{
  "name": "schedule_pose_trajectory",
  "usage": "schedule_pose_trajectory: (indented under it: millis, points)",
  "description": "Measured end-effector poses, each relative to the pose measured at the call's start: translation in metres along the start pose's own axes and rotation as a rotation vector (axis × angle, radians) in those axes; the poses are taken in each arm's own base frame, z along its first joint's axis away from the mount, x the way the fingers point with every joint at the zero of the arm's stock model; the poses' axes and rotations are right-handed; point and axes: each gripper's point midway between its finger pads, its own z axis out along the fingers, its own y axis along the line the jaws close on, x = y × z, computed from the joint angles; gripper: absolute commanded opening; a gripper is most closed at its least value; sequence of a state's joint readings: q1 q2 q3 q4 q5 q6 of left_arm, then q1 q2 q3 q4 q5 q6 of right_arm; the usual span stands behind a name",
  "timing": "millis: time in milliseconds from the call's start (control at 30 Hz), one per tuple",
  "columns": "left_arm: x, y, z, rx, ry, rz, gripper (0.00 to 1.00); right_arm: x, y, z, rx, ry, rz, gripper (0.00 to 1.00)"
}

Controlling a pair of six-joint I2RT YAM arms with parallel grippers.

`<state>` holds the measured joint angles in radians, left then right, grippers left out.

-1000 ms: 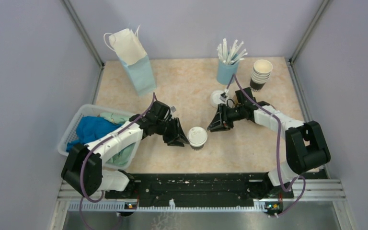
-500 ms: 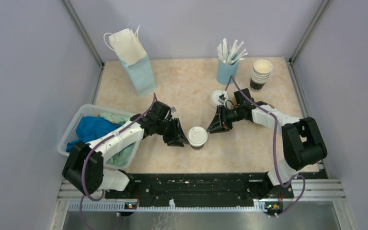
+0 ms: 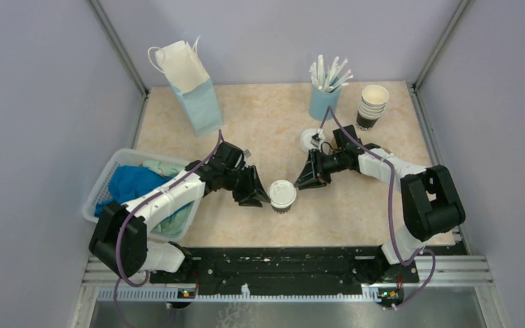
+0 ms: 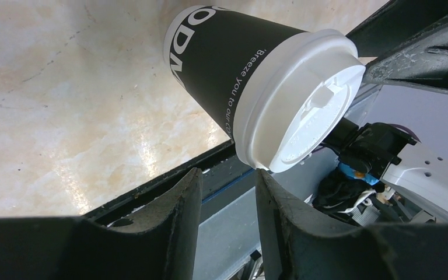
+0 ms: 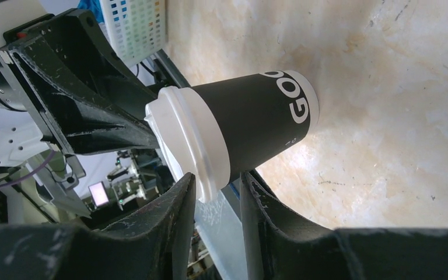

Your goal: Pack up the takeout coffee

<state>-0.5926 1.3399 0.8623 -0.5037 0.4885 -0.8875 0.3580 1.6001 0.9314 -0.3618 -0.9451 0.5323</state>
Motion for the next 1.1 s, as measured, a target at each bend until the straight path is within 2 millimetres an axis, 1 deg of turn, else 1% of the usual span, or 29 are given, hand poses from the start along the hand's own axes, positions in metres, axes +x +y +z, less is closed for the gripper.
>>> schedule_pose_trajectory:
  millis: [233,433,600,733,900,1100]
  points:
    - [-0.007,-0.005,-0.002,0.003,-0.015,0.011,0.45,0.000,0.000,0.000,-0.001,-0.001,-0.004,0.36]
    - [-0.005,0.001,0.002,-0.016,0.010,0.007,0.44,0.001,0.001,0.002,-0.001,0.007,-0.007,0.35]
    - [-0.005,0.001,0.003,-0.014,0.017,0.011,0.43,0.000,-0.001,0.005,-0.001,0.006,-0.012,0.31]
    - [-0.005,0.001,0.003,-0.014,0.021,0.017,0.42,-0.001,-0.002,0.006,0.004,0.001,-0.014,0.31]
    - [-0.005,0.002,0.003,-0.014,0.021,0.026,0.42,0.001,-0.010,0.009,0.004,-0.015,-0.022,0.31]
    - [-0.002,0.004,0.006,0.014,0.027,0.027,0.42,0.004,-0.016,0.012,-0.035,-0.057,-0.040,0.31]
